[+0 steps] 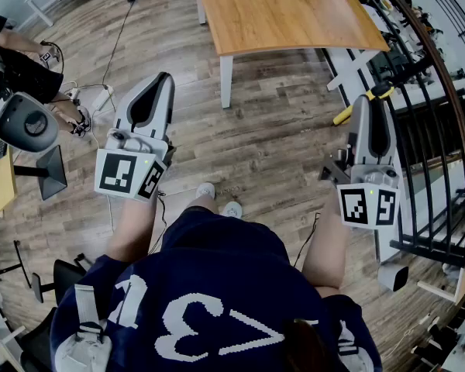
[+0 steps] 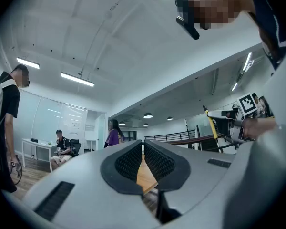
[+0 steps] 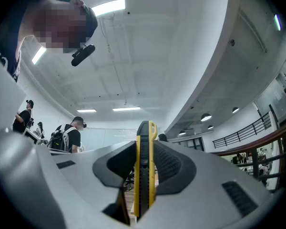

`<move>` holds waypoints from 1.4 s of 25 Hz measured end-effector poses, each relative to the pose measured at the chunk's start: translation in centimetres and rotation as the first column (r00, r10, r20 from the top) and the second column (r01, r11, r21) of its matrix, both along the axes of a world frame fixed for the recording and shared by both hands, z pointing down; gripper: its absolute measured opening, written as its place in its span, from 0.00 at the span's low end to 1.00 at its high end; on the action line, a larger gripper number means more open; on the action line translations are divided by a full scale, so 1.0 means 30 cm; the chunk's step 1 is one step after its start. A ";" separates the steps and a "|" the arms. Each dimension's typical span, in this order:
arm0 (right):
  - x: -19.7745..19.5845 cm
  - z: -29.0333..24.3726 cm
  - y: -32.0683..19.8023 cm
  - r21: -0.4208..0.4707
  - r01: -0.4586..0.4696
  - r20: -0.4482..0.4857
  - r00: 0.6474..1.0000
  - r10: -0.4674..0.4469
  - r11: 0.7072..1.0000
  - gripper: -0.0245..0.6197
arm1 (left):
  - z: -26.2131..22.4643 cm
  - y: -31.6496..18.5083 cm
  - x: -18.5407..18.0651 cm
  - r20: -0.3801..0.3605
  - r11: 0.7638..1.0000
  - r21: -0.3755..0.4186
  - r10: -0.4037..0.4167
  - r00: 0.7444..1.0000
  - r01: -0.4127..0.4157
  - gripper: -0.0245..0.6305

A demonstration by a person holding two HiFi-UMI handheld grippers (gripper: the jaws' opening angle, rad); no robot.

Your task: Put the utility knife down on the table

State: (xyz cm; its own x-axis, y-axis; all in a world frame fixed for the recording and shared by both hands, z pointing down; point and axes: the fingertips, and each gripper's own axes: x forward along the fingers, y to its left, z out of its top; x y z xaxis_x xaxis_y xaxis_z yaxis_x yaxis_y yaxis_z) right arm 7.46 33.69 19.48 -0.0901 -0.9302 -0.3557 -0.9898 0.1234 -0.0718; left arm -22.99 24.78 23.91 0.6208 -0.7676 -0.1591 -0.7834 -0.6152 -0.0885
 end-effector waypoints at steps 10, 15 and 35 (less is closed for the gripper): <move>0.063 0.020 -0.010 -0.026 0.042 0.042 0.998 -0.041 0.999 0.23 | 0.013 -0.009 0.086 0.017 1.000 -0.013 -0.001 1.000 0.001 0.08; 0.073 0.055 -0.059 -0.040 0.068 0.055 0.996 -0.066 0.997 0.23 | 0.054 -0.031 0.126 0.034 0.999 -0.033 0.004 0.999 -0.002 0.08; 0.114 -0.020 -0.866 -0.023 0.031 0.048 0.998 -0.030 0.999 0.23 | -0.014 -0.889 0.188 0.000 0.999 -0.013 0.053 0.999 -0.053 0.08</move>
